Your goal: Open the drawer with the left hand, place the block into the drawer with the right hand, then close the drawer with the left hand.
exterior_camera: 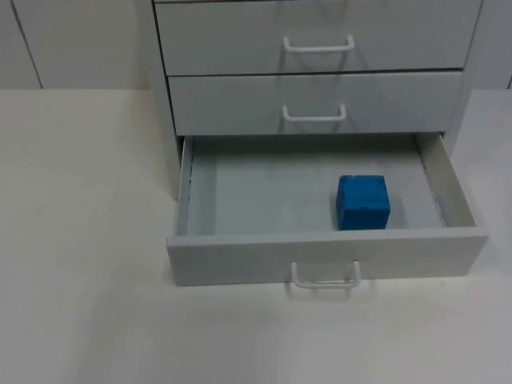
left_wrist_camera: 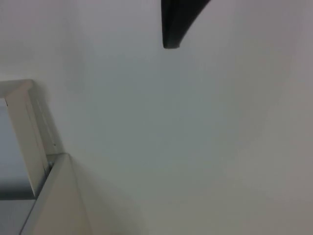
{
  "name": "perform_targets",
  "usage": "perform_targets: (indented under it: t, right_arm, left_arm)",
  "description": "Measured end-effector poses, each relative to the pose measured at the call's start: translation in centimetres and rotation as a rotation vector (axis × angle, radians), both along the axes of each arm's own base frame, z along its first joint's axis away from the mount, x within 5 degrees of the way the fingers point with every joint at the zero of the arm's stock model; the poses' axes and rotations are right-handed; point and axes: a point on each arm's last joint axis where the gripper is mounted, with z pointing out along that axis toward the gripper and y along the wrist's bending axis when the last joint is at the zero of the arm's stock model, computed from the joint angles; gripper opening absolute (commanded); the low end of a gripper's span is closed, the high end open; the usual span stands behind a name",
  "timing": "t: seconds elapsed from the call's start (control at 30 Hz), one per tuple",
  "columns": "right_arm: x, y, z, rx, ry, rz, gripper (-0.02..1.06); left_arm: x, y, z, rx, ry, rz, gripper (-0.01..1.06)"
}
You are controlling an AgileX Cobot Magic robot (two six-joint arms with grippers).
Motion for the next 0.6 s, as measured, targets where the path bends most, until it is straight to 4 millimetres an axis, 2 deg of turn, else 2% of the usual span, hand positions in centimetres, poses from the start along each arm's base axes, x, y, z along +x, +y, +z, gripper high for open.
perform_targets:
  t: [0.07,0.13,0.17,0.2,0.27,0.33,0.37,0.43,0.6]
  right_arm:
    - [0.0,0.0,-0.2,0.002,0.000,-0.001,0.80]
    - [0.0,0.0,-0.2,0.003,-0.005,-0.001,0.80]
    - [0.0,0.0,-0.2,0.003,-0.005,-0.001,0.80]
    - [0.0,0.0,-0.1,0.003,-0.008,-0.001,0.80]
    - [0.1,0.1,-0.1,0.012,-0.010,-0.003,0.80]
    - [0.1,0.1,-0.1,0.015,-0.010,-0.004,0.80]
    - [0.1,0.1,-0.1,0.017,-0.011,-0.004,0.80]
    - [0.1,0.1,-0.1,0.020,-0.013,-0.005,0.80]
    - [0.1,0.1,-0.1,0.020,-0.013,-0.005,0.80]
  left_arm:
    - [0.0,-0.1,0.0,-0.009,0.000,-0.002,1.04]
    - [0.1,-0.3,0.0,-0.039,0.005,-0.012,1.01]
    - [0.1,-0.3,0.0,-0.039,0.005,-0.012,0.95]
    - [0.3,-0.5,0.0,-0.060,0.004,-0.024,0.95]
    - [0.9,-1.0,0.0,-0.102,0.011,-0.055,0.67]
    - [1.3,-1.3,0.0,-0.124,0.012,-0.077,0.32]
    - [1.8,-1.5,0.0,-0.127,0.012,-0.107,0.32]
    - [2.9,-2.2,0.0,-0.147,0.003,-0.187,0.01]
    - [5.4,-3.6,0.5,-0.175,0.008,-0.367,0.00]
